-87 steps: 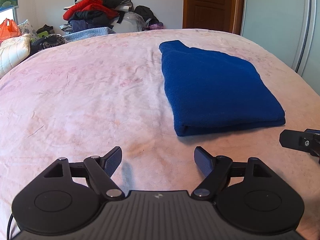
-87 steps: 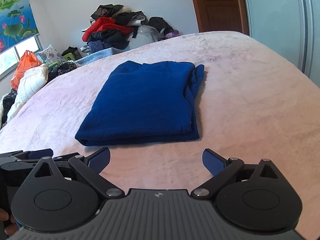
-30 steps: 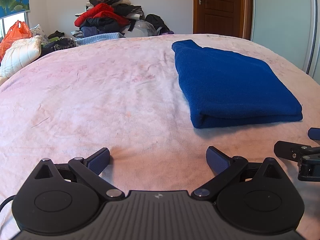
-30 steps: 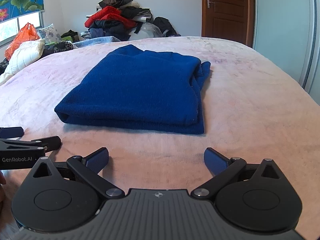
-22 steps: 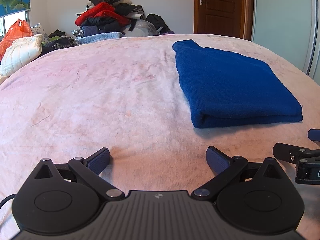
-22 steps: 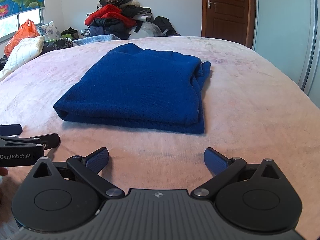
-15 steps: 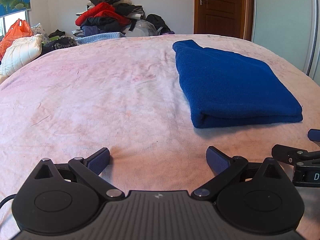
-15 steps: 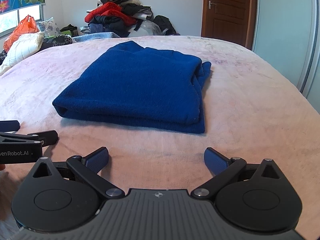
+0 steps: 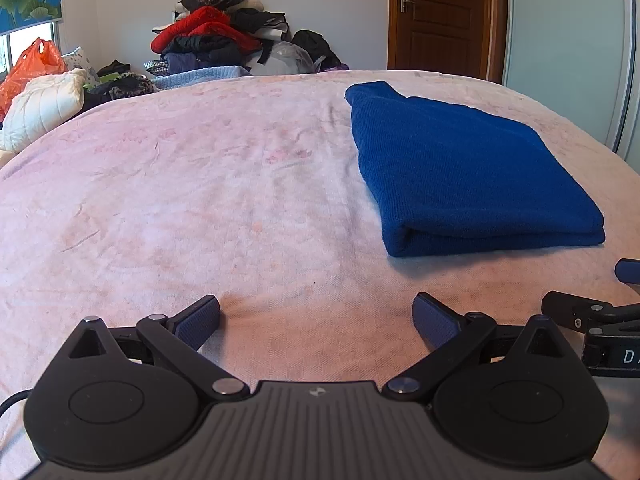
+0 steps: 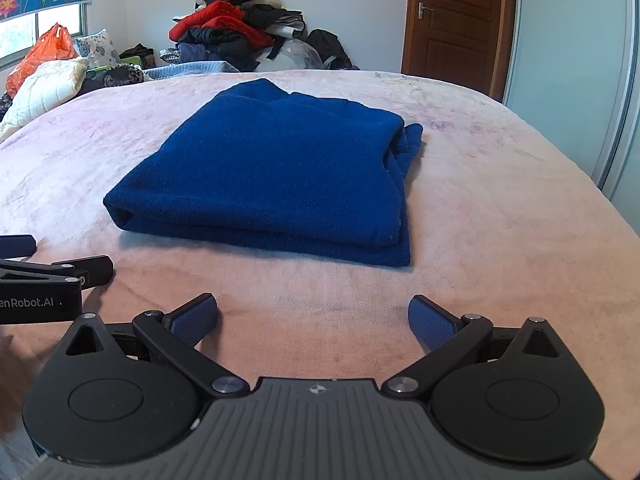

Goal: Fold small clothes

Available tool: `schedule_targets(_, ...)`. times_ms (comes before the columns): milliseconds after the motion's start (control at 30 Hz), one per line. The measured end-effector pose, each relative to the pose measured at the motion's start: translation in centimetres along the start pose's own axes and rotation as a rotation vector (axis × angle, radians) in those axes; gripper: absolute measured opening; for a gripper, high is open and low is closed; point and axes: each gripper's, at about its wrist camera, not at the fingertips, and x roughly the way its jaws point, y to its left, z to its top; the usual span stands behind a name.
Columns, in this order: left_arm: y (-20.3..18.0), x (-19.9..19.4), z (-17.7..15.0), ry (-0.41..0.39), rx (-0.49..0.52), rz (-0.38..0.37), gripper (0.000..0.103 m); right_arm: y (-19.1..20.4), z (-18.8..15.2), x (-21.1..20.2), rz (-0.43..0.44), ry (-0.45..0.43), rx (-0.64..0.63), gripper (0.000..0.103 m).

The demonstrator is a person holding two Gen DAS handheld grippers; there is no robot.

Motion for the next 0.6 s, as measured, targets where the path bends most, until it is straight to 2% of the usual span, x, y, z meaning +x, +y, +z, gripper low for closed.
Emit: schedule_targets(600,0.02,0.06,0.02,0.001,-0.009,-0.006,0.103,0.02,-0.01,0.00,-0.001,0.000,-0.001,0.103)
